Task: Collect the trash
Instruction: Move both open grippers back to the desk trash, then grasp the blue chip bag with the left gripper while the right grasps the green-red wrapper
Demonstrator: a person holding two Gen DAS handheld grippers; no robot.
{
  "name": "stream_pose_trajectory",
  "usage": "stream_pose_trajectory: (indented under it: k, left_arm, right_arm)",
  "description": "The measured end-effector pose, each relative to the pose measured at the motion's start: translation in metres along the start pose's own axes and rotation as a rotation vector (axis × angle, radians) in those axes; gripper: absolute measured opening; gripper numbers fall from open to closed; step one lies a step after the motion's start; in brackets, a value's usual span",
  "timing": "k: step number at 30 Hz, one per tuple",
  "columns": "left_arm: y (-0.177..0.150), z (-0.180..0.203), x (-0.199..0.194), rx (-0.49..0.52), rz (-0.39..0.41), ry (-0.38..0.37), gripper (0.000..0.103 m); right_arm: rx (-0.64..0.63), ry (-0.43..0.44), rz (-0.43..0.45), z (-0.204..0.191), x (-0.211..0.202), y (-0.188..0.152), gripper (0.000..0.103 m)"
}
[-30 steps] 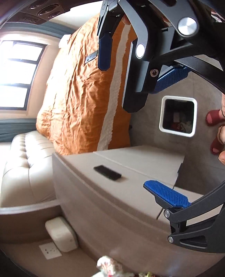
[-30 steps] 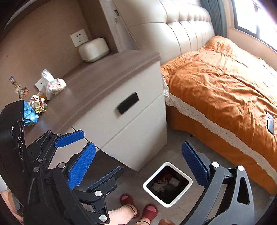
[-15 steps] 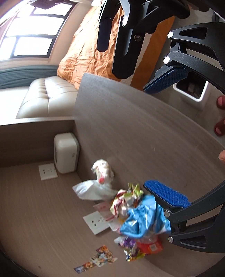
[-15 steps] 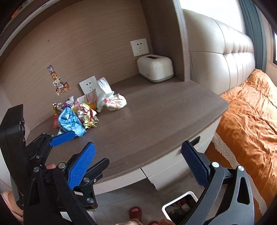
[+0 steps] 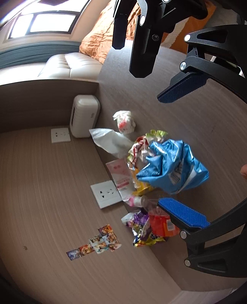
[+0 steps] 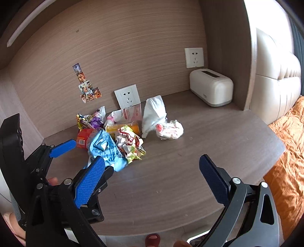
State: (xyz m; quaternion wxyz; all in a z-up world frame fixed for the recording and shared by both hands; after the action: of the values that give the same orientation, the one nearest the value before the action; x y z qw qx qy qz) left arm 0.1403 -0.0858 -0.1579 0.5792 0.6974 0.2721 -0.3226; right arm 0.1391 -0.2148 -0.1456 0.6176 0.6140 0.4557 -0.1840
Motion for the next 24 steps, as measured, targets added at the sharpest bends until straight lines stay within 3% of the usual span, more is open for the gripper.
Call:
stream_pose_trajectory:
  k: [8, 14, 17, 21, 24]
  left_arm:
    - [0.006, -0.023, 0.031, 0.047, -0.013, 0.019, 0.098]
    - [0.006, -0.021, 0.049, 0.089, -0.050, -0.061, 0.097]
    - [0.004, -0.021, 0.057, 0.094, -0.072, -0.087, 0.081]
    - [0.003, -0.024, 0.065, 0.104, -0.077, -0.084, 0.074]
    - [0.004, -0.026, 0.068, 0.103, -0.082, -0.096, 0.072]
  right_arm:
    - [-0.001, 0.042, -0.061, -0.026, 0.046, 0.030, 0.099]
    - [0.021, 0.072, -0.138, -0.039, 0.094, 0.050, 0.099]
    - [0.038, 0.066, -0.172, -0.042, 0.115, 0.053, 0.099]
    - [0.092, 0.085, -0.199, -0.037, 0.134, 0.056, 0.098]
    - [0.136, 0.127, -0.251, -0.032, 0.148, 0.056, 0.092]
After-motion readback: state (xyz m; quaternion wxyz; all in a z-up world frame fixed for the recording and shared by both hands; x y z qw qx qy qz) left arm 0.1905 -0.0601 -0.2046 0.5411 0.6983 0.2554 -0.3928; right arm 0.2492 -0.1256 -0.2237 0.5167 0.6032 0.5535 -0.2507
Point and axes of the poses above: each gripper's, at about its wrist camera, not at the fingertips, and x roughly the way its jaws point, z to its right, y to its top, the point moved 6 cm from there along x, roughly the way its jaws point, and after that the axes turned 13 degrees about -z, right-handed, at the moved point
